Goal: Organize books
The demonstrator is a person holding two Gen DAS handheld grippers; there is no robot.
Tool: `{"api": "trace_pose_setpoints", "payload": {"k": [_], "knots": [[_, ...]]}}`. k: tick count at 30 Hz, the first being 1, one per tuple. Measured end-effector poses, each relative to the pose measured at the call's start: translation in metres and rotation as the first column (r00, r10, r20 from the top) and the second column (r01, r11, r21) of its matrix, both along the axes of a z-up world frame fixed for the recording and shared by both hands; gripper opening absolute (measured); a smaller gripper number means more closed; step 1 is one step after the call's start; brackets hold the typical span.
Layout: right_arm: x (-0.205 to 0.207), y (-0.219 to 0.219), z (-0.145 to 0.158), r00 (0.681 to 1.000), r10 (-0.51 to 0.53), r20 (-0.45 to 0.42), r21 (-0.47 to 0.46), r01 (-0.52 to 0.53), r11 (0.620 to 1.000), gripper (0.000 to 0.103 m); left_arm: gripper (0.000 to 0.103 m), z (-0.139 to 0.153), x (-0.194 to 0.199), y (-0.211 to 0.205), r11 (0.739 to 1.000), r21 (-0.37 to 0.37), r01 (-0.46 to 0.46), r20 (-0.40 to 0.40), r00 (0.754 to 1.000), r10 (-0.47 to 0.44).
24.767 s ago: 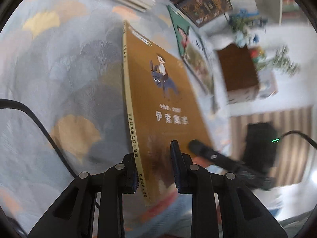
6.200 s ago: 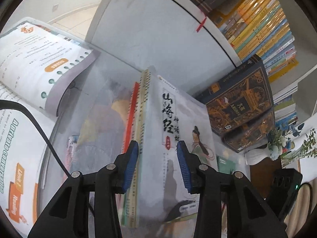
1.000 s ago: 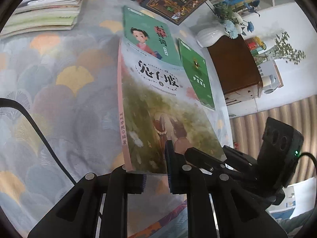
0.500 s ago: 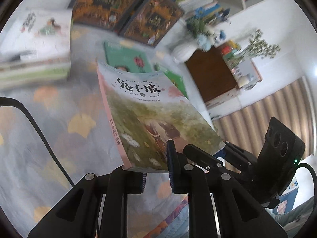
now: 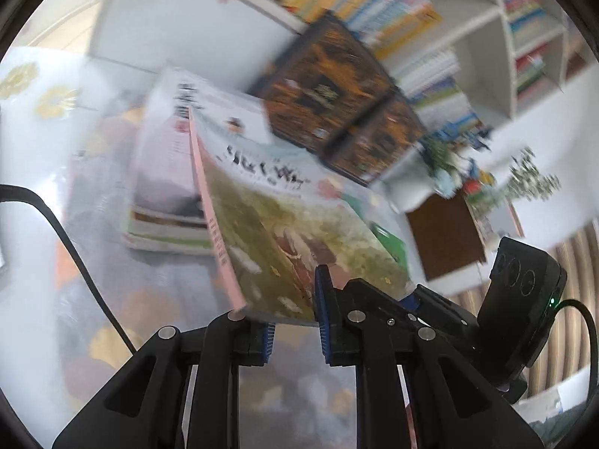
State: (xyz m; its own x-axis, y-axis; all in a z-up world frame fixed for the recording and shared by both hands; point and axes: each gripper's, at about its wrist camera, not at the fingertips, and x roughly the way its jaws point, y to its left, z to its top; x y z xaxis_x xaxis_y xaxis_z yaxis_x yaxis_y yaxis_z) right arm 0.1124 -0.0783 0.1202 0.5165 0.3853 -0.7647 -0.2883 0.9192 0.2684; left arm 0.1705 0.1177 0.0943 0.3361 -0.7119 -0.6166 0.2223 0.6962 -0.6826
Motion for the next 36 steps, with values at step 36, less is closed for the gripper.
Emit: {"api": "trace_pose_setpoints", "payload": {"k": [36], "knots": [[-0.01,-0.195,-0.082,0.839,-0.412,-0.355,0.008,0.443,0.896,0.065,0.042,-0.043,-0.031,-0.114,0.973,0.055,0.226,-0.173,0.962,-0.213]]}}
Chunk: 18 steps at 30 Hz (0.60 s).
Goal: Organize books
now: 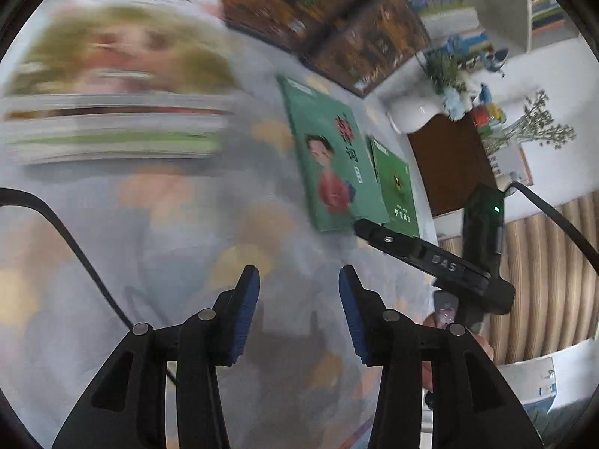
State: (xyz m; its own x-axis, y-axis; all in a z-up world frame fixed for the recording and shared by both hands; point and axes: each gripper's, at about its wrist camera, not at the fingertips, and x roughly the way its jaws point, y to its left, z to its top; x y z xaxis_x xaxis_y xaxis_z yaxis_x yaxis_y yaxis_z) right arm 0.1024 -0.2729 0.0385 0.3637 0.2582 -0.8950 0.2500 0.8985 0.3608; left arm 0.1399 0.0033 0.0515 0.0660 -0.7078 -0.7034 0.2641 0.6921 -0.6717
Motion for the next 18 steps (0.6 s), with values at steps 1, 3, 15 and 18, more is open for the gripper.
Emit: {"api": "trace_pose_setpoints", "payload": {"k": [1,3,15,18], "knots": [[0.0,-0.019,0.001,0.999,-0.033,0.012,-0.008,0.033,0.999,0.065,0.042,0.0,0.004,-0.013,1.0,0.004,-0.007,0.003,1.0,0.007],[0.005,-0.06,-0.002,0.993,-0.106,0.059,-0.012,0.106,0.994,0.067,0.042,-0.001,0.014,-0.037,0.999,0.027,-0.029,0.031,0.999,0.028],[0.092,-0.084,-0.007,0.985,0.117,0.13,-0.1,-0.104,0.989,0.049,0.042,-0.032,0.032,-0.106,0.962,0.179,-0.204,0.053,0.979,0.198],[0.103,-0.08,-0.025,0.983,0.167,0.081,-0.121,-0.156,0.98,0.05,0.043,-0.031,0.032,-0.109,0.953,0.205,-0.222,0.042,0.975,0.218]]}}
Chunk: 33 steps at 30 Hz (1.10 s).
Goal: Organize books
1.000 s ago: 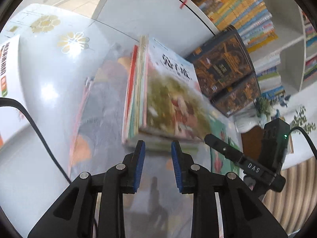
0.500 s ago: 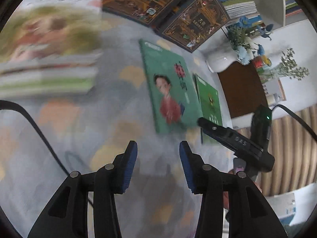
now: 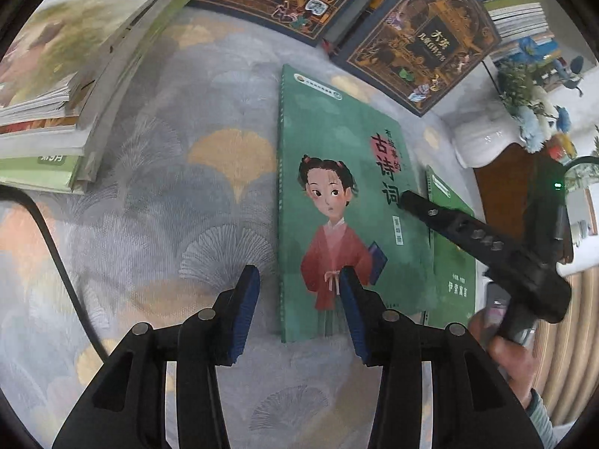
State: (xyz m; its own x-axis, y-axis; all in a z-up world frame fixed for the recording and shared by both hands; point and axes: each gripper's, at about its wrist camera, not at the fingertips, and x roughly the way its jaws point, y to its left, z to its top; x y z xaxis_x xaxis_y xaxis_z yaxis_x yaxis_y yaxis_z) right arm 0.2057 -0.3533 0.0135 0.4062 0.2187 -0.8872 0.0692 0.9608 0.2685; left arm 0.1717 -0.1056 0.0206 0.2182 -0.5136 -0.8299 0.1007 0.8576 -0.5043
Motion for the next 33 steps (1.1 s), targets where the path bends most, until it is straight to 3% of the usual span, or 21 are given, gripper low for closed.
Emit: {"api": "trace_pose_setpoints", "payload": {"k": [4,8,12,19,23,26,30,31,33], "knots": [[-0.008,0.007,0.005,0.999,0.032,-0.018,-0.013,-0.032,0.999,0.052,0.044,-0.001,-0.005,-0.001,0.999,-0.036,-0.014,-0.031,0.999,0.013],[-0.03,0.017,0.007,0.997,0.072,-0.039,0.015,-0.072,0.997,0.052,0.044,0.006,-0.031,0.006,1.0,0.016,0.005,-0.022,1.0,-0.005],[-0.071,0.028,0.005,0.995,0.088,-0.048,0.116,-0.082,0.99,0.055,0.044,0.006,-0.076,0.032,1.0,0.002,0.009,-0.064,0.998,-0.009],[-0.171,0.068,0.009,0.963,0.268,-0.035,0.098,-0.263,0.96,0.072,0.044,0.012,-0.176,0.053,0.999,0.045,-0.004,-0.098,0.995,0.009],[-0.219,0.063,0.011,0.935,0.352,-0.045,0.138,-0.343,0.929,0.072,0.044,0.012,-0.215,0.069,0.996,0.013,-0.083,-0.126,0.988,0.084],[-0.248,0.046,0.009,0.947,0.318,-0.056,0.194,-0.302,0.933,0.072,0.044,0.011,-0.231,0.08,0.987,-0.003,-0.163,-0.126,0.979,0.161],[-0.276,0.039,0.007,0.964,0.263,-0.041,0.215,-0.249,0.944,0.072,0.044,0.011,-0.232,0.08,0.98,-0.004,-0.2,-0.121,0.973,0.198],[-0.279,0.039,0.009,0.966,0.254,-0.043,0.2,-0.241,0.95,0.069,0.044,0.011,-0.232,0.078,0.979,0.003,-0.202,-0.116,0.973,0.201],[-0.275,0.044,0.015,0.965,0.261,-0.033,0.167,-0.252,0.953,0.052,0.044,0.014,-0.228,0.072,0.98,0.023,-0.196,-0.095,0.976,0.197]]}}
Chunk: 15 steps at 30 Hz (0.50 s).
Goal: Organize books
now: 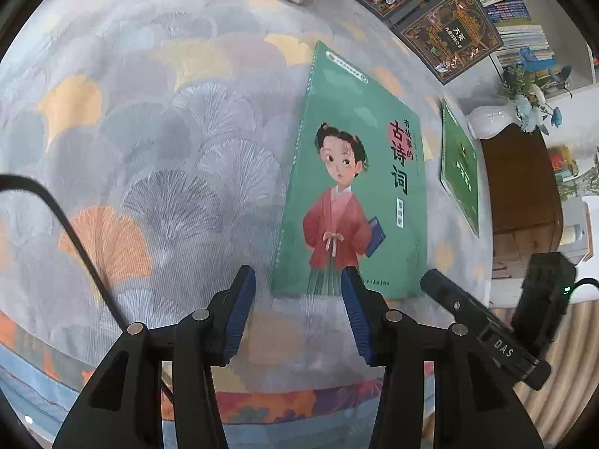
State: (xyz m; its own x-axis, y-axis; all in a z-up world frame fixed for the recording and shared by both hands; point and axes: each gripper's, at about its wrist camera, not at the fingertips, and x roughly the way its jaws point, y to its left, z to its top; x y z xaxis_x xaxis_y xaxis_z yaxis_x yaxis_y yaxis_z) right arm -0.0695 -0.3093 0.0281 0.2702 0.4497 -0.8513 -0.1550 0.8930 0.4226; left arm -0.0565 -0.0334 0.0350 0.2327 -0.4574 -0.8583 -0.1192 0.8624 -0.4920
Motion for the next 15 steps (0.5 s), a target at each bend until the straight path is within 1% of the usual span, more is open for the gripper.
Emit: {"api": "trace_pose_setpoints", "payload": {"k": [1,3,4,6,10,11,12,13,14,15], "knots": [[0.005,0.005,0.002,1.0,0.017,0.01,-0.026,-0.016,1.0,0.05,0.044,0.001,0.002,-0.002,1.0,0.012,0.008,0.012,1.0,-0.008],[0.017,0.017,0.002,0.998,0.053,0.033,-0.115,-0.049,0.992,0.049,0.044,0.0,0.008,-0.008,0.999,0.044,0.024,0.028,0.999,-0.025],[0.021,0.021,0.001,0.997,0.064,0.04,-0.135,-0.058,0.989,0.046,0.044,-0.001,0.01,-0.009,0.999,0.044,0.026,0.031,0.999,-0.028],[0.027,0.024,-0.007,0.998,0.054,0.022,-0.145,-0.05,0.988,0.045,0.044,-0.001,0.013,-0.009,1.0,0.019,0.02,0.056,0.998,-0.021],[0.021,0.026,-0.008,0.999,0.031,0.042,-0.133,-0.025,0.991,0.046,0.044,-0.003,0.014,-0.002,0.999,-0.044,0.007,0.059,0.998,-0.004],[0.02,0.024,-0.009,0.998,0.025,0.05,-0.118,-0.019,0.993,0.046,0.044,-0.002,0.014,0.001,0.997,-0.073,0.002,0.06,0.998,0.003],[0.018,0.02,-0.009,0.998,0.019,0.054,-0.098,-0.014,0.995,0.046,0.044,0.002,0.013,0.006,0.993,-0.121,-0.005,0.069,0.997,0.014],[0.019,0.015,-0.01,0.999,0.009,0.049,-0.067,-0.005,0.998,0.046,0.044,0.007,0.013,0.01,0.982,-0.187,-0.015,0.084,0.996,0.031],[0.021,0.015,-0.011,0.999,0.001,0.041,-0.043,0.001,0.999,0.046,0.044,0.011,0.012,0.016,0.961,-0.275,-0.02,0.093,0.995,0.047],[0.02,0.01,-0.011,0.999,-0.009,0.032,-0.019,0.01,1.0,0.046,0.044,0.015,0.012,0.02,0.931,-0.364,-0.03,0.093,0.993,0.068]]}}
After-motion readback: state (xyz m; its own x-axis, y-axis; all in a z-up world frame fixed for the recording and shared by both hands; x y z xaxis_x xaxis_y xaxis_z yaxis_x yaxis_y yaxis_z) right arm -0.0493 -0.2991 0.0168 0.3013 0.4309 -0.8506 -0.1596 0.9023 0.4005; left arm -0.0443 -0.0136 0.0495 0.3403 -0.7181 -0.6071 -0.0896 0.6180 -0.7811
